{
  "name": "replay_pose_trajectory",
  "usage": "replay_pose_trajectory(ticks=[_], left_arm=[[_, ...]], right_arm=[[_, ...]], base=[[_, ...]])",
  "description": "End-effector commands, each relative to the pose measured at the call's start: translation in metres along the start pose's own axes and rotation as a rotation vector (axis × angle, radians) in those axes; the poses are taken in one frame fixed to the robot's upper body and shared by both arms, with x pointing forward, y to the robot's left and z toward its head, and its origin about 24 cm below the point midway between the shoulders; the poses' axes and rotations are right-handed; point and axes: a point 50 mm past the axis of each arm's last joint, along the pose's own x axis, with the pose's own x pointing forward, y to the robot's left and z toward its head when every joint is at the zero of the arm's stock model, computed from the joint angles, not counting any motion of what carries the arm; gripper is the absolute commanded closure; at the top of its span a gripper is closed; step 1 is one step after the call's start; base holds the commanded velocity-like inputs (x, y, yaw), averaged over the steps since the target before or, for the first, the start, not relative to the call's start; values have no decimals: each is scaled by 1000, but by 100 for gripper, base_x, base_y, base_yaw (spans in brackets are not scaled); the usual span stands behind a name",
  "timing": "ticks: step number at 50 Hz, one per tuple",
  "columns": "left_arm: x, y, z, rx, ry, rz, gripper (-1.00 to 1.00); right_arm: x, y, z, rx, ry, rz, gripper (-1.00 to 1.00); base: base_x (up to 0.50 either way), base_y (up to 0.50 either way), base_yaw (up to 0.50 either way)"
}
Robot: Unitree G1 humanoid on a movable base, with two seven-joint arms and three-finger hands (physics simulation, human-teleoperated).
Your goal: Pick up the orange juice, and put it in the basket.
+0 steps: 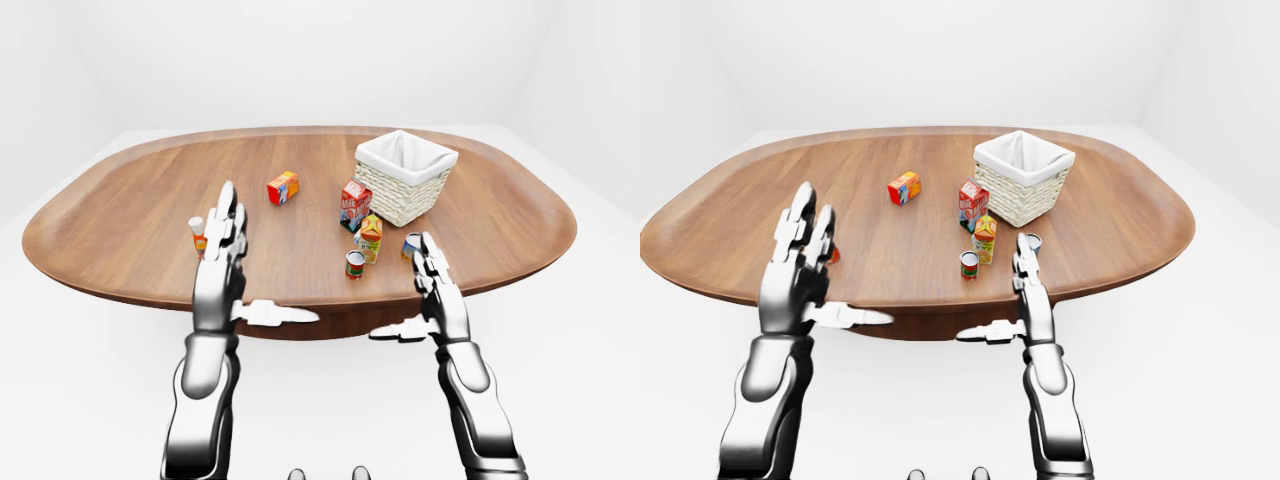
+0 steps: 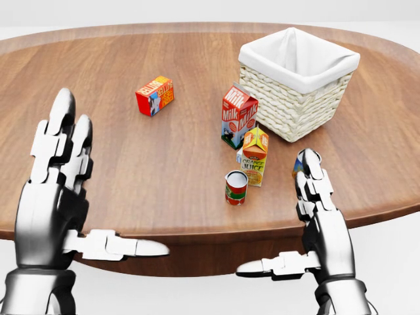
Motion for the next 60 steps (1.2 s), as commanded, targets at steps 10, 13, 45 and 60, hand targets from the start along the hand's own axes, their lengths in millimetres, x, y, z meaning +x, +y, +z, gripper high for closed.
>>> replay_pose_trajectory(ticks=[10, 13, 45, 60], left_arm=[[-40, 18, 135, -117, -629, 95, -100], [-40, 18, 134, -162, -614, 82, -100], [-39, 42, 126, -218, -583, 201, -100], [-43, 35, 130, -145, -607, 180, -100]], right_arm=[[-27, 7, 52, 45, -157, 24, -100], [-29, 5, 50, 64, -147, 24, -100], [-60, -3, 113, 138, -420, -3, -100], [-61, -3, 112, 126, -411, 1, -100]], base=[[0, 0, 0], [0, 0, 0], [0, 0, 0], [0, 0, 0]])
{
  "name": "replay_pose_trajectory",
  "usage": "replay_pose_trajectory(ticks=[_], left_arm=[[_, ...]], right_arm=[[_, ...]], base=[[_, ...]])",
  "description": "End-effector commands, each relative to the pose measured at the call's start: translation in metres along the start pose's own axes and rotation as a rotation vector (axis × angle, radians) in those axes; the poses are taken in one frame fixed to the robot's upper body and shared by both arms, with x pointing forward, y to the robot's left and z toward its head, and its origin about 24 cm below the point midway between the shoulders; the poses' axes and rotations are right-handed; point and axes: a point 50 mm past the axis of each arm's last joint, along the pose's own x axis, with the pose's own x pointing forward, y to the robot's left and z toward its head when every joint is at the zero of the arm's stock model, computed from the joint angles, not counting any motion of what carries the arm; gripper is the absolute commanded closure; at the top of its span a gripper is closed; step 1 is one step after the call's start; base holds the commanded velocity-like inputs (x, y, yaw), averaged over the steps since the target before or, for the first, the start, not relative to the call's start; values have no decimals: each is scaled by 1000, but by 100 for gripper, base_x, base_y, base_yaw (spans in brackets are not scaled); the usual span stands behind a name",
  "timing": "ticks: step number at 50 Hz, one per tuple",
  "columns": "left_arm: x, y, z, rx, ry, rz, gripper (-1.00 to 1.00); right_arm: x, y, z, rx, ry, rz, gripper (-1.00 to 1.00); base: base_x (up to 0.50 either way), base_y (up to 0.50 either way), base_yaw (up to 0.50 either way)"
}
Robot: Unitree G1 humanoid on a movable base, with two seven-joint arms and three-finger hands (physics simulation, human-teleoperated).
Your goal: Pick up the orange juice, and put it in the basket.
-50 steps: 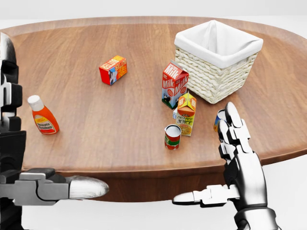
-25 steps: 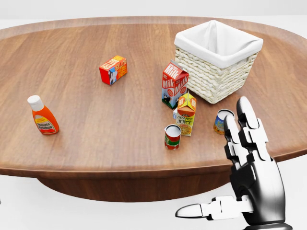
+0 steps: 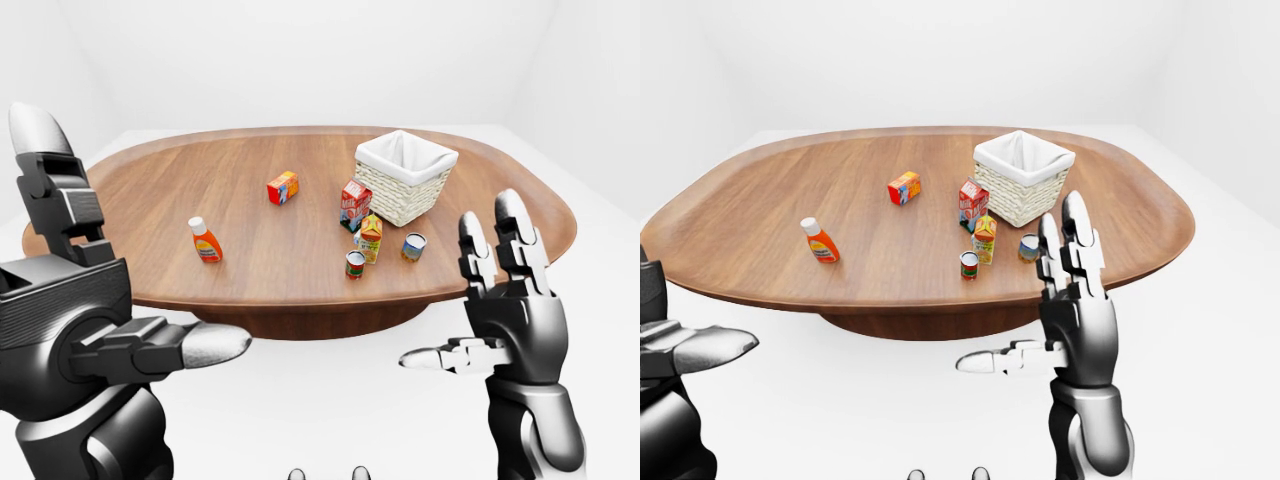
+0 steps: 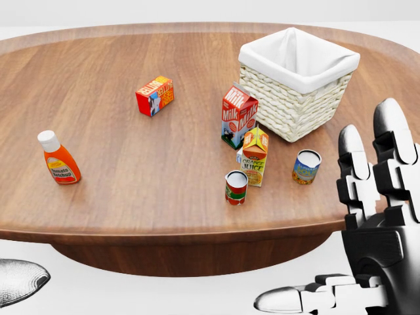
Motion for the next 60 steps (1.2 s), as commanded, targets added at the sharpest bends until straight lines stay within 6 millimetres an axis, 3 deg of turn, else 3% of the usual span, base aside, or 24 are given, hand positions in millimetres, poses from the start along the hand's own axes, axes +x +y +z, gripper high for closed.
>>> replay_pose_trajectory(ticks=[1, 7, 26, 39, 60], left_arm=[[-2, -4, 4, 51, -22, -30, -100], [-2, -3, 4, 23, -19, -15, -100], [1, 4, 3, -145, 38, 82, -100], [0, 0, 5, -46, -7, 22, -100], [1, 2, 4, -107, 16, 56, -100]], right_arm=[[-1, 1, 7, -2, -27, 2, -100], [-3, 1, 5, -3, -12, 3, -100], [-4, 0, 6, -8, -11, 2, -100], [-4, 0, 6, -6, -12, 1, -100], [-4, 0, 10, -16, -28, 5, -100]], base=[[0, 0, 0], [4, 0, 0], [50, 0, 0], [50, 0, 0], [38, -37, 0]])
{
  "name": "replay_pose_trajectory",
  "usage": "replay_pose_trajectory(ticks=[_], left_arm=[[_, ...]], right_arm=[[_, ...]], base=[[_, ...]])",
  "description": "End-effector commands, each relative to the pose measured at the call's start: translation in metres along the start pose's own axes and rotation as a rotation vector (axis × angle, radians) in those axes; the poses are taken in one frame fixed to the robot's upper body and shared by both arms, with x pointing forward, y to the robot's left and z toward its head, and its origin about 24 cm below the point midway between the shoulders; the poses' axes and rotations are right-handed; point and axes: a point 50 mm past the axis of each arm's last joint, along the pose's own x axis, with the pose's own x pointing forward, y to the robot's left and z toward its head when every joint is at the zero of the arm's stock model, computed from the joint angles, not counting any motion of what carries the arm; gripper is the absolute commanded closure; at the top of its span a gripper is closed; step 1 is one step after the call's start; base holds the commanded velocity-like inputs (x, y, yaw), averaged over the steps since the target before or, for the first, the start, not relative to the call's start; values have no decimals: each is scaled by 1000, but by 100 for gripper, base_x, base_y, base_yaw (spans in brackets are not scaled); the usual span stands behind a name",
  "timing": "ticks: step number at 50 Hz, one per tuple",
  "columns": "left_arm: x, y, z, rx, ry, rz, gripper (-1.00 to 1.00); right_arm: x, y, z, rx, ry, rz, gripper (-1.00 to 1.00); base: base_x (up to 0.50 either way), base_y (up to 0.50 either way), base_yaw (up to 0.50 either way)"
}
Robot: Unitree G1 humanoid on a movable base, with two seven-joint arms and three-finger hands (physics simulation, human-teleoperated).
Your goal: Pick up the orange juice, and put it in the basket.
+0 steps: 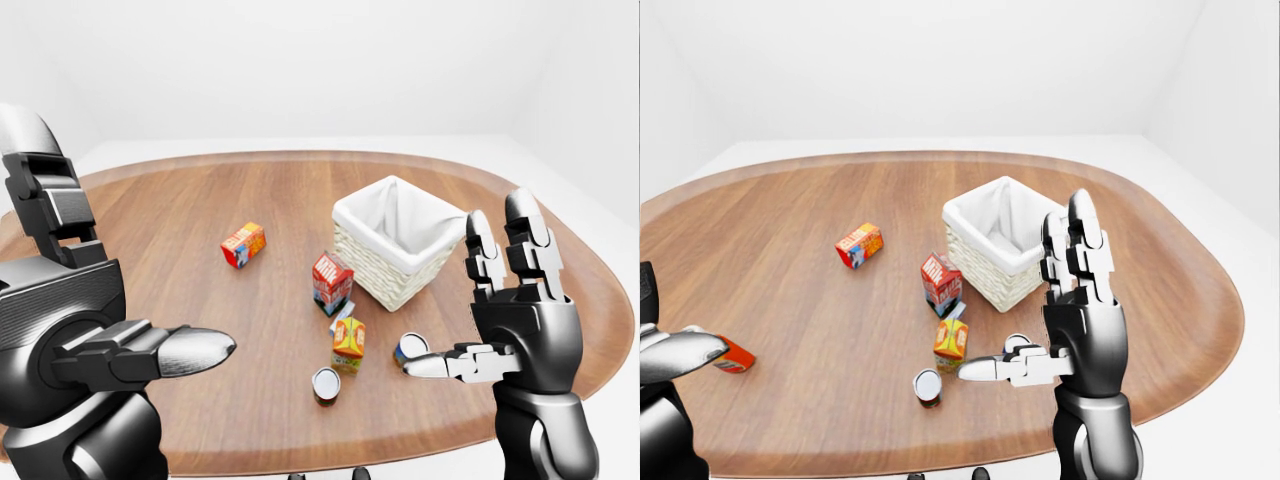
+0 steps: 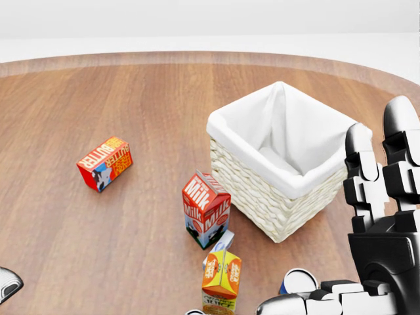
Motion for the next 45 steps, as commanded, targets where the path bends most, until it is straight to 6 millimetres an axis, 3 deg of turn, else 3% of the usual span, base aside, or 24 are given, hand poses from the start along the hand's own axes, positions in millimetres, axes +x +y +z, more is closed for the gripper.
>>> replay_pose_trajectory(ticks=[1, 9, 20, 27, 38, 45], left_arm=[[1, 1, 0, -35, 14, 20, -100], [1, 1, 0, -44, 16, 25, -100], [1, 2, 0, -45, 16, 26, -100], [1, 2, 0, -34, 11, 20, -100], [0, 1, 0, -9, 2, 6, -100], [-1, -3, 0, 76, -23, -46, -100]], right_arm=[[0, 0, 1, -3, -1, 4, -100], [-4, 4, -11, -19, 63, 34, -100], [-4, 7, -10, -46, 62, 52, -100], [0, 12, 2, -138, 4, 101, -100], [10, 23, 46, -296, -241, 210, -100], [17, 30, 51, -498, -280, 297, -100]], base=[[30, -44, 0], [16, -9, 0], [0, 0, 0], [0, 0, 0], [0, 0, 0], [0, 0, 0]])
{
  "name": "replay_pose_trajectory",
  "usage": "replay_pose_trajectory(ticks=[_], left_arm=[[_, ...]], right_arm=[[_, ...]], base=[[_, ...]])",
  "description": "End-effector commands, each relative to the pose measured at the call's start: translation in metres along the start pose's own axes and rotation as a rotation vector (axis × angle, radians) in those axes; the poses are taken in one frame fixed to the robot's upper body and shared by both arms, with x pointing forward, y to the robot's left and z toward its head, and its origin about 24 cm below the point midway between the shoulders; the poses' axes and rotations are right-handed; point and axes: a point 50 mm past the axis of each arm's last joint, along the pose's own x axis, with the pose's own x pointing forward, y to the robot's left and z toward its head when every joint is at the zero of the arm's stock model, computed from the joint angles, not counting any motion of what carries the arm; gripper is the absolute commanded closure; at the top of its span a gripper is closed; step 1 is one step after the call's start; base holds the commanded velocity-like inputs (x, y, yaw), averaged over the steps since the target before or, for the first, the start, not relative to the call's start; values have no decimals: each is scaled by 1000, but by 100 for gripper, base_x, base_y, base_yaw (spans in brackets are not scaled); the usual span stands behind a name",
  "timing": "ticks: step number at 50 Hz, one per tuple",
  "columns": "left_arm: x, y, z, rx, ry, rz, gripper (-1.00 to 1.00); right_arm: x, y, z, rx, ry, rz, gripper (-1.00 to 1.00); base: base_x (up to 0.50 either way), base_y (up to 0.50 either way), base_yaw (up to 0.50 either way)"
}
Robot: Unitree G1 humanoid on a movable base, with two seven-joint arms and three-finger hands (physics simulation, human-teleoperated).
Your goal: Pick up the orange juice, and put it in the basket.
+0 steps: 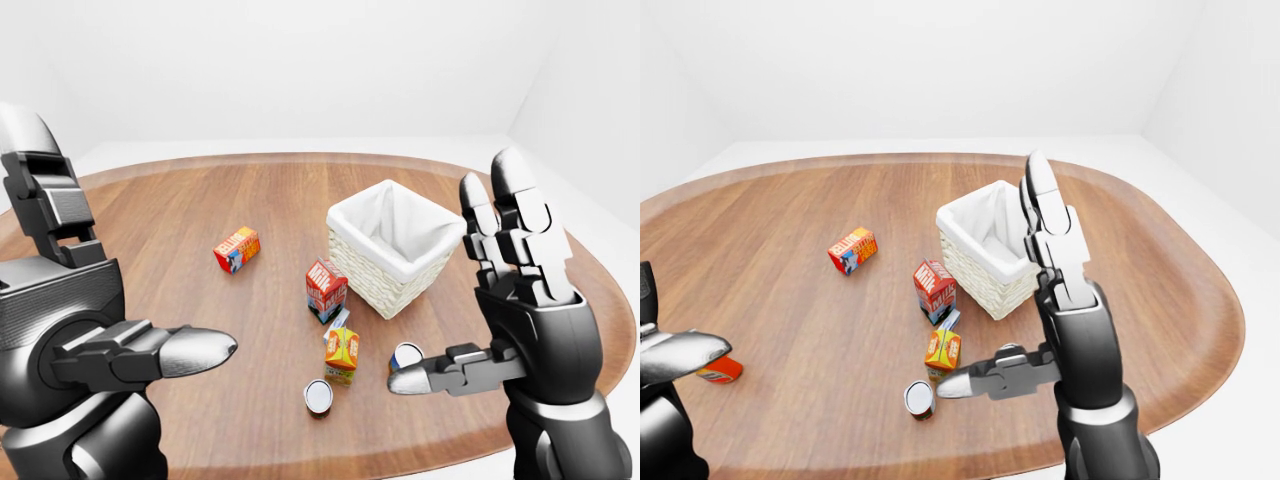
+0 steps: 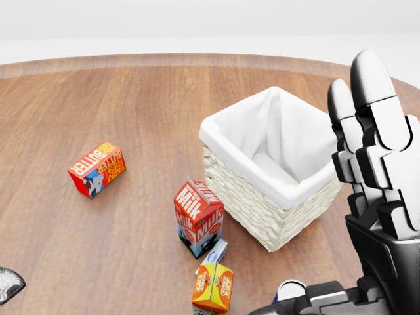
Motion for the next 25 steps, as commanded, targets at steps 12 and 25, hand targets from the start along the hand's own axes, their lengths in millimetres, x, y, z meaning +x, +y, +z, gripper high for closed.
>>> replay_pose_trajectory(ticks=[12, 25], left_arm=[[-1, -2, 0, 59, -15, -35, -100], [-1, -1, 0, 38, -10, -23, -100]], right_arm=[[17, 14, 19, -397, -77, 249, -100], [26, 14, 12, -589, -2, 367, -100]], base=[[0, 0, 0], [0, 0, 0]])
